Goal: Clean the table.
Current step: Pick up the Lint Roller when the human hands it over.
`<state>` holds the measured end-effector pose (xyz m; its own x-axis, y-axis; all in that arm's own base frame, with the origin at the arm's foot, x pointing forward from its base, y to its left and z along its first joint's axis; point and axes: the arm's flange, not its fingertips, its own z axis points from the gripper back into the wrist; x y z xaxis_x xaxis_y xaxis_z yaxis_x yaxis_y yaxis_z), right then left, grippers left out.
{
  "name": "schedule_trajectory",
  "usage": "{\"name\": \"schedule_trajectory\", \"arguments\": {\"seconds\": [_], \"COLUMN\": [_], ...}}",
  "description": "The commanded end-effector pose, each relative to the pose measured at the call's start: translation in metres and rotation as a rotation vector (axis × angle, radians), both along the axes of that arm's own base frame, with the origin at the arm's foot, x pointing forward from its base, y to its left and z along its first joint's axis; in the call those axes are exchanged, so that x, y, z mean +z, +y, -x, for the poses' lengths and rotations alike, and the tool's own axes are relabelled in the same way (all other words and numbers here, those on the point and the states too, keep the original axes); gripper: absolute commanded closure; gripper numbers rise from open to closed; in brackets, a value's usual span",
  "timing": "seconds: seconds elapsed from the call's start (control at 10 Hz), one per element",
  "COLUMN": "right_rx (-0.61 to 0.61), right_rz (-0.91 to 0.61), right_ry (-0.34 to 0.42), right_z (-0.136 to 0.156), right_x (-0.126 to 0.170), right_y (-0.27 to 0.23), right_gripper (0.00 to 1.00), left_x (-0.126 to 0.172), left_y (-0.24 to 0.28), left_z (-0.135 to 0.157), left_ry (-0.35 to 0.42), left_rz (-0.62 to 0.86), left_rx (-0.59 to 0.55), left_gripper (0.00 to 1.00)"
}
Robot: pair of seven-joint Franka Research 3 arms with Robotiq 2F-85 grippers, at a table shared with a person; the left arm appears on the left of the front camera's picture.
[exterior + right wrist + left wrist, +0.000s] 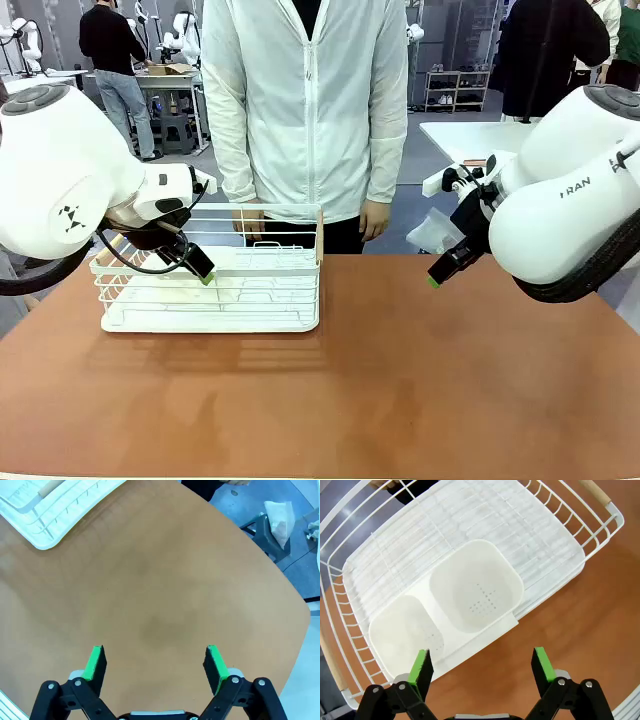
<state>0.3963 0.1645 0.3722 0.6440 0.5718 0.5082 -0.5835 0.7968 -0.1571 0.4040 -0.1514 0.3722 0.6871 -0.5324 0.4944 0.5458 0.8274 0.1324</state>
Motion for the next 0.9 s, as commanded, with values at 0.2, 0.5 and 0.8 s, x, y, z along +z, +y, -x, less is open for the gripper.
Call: {"name": "schedule_trajectory", "arguments": {"seconds": [0.2, 0.5, 0.8], "right_rx": [0.000, 0.000, 0.000], "right_rz": [0.000, 0.000, 0.000], "right_ry": [0.000, 0.000, 0.000], "right_z": [0.0000, 0.0000, 0.0000], "right_x": [0.0000, 0.0000, 0.0000], "right_y": [0.0000, 0.0000, 0.0000], "right_gripper": [0.00, 0.00, 0.00], "left_x": [0.0000, 0.0000, 0.0000], "left_y": [-0.0002, -0.0002, -0.0002], "left_z": [0.0001, 0.0001, 0.0001], "left_ry": [0.000, 0.000, 0.000], "left_rz": [0.000, 0.000, 0.000], "left_rx": [0.000, 0.000, 0.000], "left_gripper": [0.00, 0.00, 0.00]}}
